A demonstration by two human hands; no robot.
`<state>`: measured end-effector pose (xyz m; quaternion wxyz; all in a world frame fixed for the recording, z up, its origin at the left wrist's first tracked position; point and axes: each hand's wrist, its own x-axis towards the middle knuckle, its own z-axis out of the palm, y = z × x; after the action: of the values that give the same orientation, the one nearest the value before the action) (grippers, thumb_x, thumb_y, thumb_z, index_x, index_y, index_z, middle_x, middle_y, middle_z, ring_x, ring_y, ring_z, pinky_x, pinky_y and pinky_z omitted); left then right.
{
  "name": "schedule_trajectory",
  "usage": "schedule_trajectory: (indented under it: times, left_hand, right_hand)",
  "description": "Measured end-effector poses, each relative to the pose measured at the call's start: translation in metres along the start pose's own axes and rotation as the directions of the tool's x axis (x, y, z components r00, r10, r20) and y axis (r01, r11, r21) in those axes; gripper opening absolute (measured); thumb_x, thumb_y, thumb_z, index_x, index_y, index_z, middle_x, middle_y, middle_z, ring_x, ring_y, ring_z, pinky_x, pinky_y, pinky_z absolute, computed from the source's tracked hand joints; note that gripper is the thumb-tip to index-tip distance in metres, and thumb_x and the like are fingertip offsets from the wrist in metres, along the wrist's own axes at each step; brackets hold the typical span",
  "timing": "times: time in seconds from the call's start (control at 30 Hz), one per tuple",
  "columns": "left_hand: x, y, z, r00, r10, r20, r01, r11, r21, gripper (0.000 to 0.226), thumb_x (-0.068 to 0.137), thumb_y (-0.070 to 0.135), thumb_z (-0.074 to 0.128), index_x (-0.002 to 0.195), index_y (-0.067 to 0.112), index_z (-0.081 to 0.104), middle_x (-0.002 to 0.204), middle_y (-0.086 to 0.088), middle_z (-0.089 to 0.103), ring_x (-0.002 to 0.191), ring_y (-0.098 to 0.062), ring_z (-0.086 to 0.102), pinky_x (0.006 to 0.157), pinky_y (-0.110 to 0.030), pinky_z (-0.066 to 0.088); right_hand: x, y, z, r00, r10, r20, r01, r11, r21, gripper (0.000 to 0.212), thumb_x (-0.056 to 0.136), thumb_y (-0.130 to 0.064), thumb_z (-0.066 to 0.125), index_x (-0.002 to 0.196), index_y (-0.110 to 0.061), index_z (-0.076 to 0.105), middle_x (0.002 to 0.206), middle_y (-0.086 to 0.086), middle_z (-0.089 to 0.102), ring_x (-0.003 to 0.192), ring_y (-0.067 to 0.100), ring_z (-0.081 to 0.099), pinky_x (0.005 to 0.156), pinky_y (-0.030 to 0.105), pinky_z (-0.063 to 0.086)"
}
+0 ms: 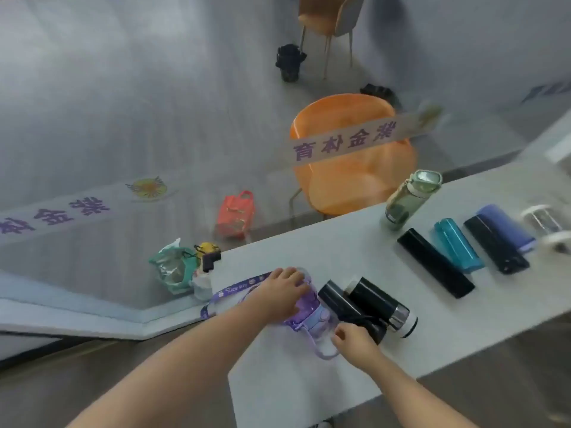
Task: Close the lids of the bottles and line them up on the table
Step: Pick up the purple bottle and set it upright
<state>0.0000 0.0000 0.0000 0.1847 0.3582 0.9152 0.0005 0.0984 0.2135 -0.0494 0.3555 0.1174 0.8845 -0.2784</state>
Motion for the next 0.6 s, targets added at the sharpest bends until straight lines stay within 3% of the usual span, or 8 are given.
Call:
schedule_trajectory:
  times: [0.1,0.17,0.27,0.33,0.4,0.47,0.53,0.6]
  left_hand:
    - [0.021,-0.009,0.014,0.992,0.119,0.047,-0.123,0.989,0.085,0.067,0.083,0.041,0.068,0.141,0.025,0.038,0.152,-0.007,0.030,0.143,-0.032,0.017,0.116,-0.049,0.018]
    - [0.031,-0.013,0.023,0.988,0.144,0.064,-0.150,0.983,0.104,0.070,0.084,0.044,0.067,0.143,0.026,0.035,0.156,-0.007,0.024,0.146,-0.032,0.011,0.118,-0.051,0.014]
    - [0.033,-0.020,0.038,0.986,0.150,0.077,-0.159,0.980,0.123,0.073,0.082,0.049,0.067,0.143,0.027,0.034,0.157,-0.006,0.021,0.145,-0.033,0.011,0.116,-0.049,0.020]
    - [0.028,-0.024,0.042,0.989,0.138,0.058,-0.144,0.983,0.115,0.075,0.079,0.052,0.068,0.142,0.028,0.034,0.153,-0.006,0.026,0.140,-0.034,0.018,0.112,-0.046,0.026]
    - [0.015,-0.029,0.044,0.995,0.100,0.030,-0.102,0.990,0.092,0.079,0.076,0.057,0.068,0.141,0.030,0.033,0.150,-0.005,0.028,0.136,-0.033,0.021,0.110,-0.045,0.028]
    - [-0.003,-0.037,0.050,0.998,0.052,0.023,-0.053,0.996,0.069,0.081,0.075,0.061,0.068,0.141,0.032,0.032,0.151,-0.004,0.027,0.137,-0.033,0.020,0.111,-0.046,0.027]
    - [-0.023,-0.045,0.059,0.999,-0.007,0.040,0.006,0.999,0.042,0.084,0.075,0.064,0.066,0.144,0.032,0.029,0.154,-0.004,0.023,0.139,-0.034,0.017,0.113,-0.046,0.023]
    - [-0.044,-0.050,0.067,0.997,-0.065,0.052,0.064,0.998,0.013,0.086,0.076,0.068,0.063,0.146,0.032,0.027,0.156,-0.004,0.021,0.139,-0.035,0.015,0.114,-0.046,0.019]
  right_hand:
    - [0.005,0.006,0.018,0.985,0.156,-0.076,-0.154,0.987,0.041,0.021,0.093,-0.033,0.055,0.096,-0.012,0.060,0.095,0.006,0.068,0.092,0.026,0.066,0.078,0.037,0.052]
    - [0.004,0.003,0.027,0.960,0.271,-0.068,-0.254,0.948,0.194,0.026,0.092,-0.030,0.060,0.111,-0.012,0.055,0.106,0.009,0.066,0.099,0.030,0.067,0.079,0.037,0.054]
    - [0.013,0.001,0.043,0.897,0.442,0.024,-0.383,0.748,0.543,0.033,0.087,-0.014,0.063,0.114,-0.011,0.044,0.103,0.017,0.065,0.078,0.030,0.071,0.068,0.039,0.060]
    - [0.020,0.004,0.050,0.855,0.517,0.036,-0.406,0.624,0.668,0.025,0.086,-0.003,0.060,0.109,0.002,0.056,0.089,0.018,0.068,0.067,0.028,0.072,0.074,0.043,0.063]
    - [0.019,-0.001,0.051,0.837,0.542,0.078,-0.398,0.506,0.765,0.016,0.087,0.004,0.058,0.102,0.008,0.064,0.078,0.019,0.068,0.068,0.028,0.071,0.081,0.048,0.062]
    - [0.012,-0.014,0.046,0.848,0.511,0.142,-0.390,0.418,0.821,0.011,0.088,0.009,0.058,0.097,0.008,0.065,0.079,0.022,0.068,0.071,0.030,0.070,0.080,0.045,0.062]
    - [0.005,-0.033,0.037,0.870,0.470,0.148,-0.382,0.455,0.804,0.011,0.087,0.010,0.059,0.097,0.008,0.066,0.084,0.025,0.069,0.073,0.029,0.072,0.069,0.038,0.063]
    - [0.002,-0.053,0.028,0.898,0.431,0.093,-0.349,0.565,0.748,0.012,0.085,0.008,0.060,0.096,0.007,0.065,0.088,0.028,0.071,0.073,0.028,0.075,0.064,0.038,0.064]
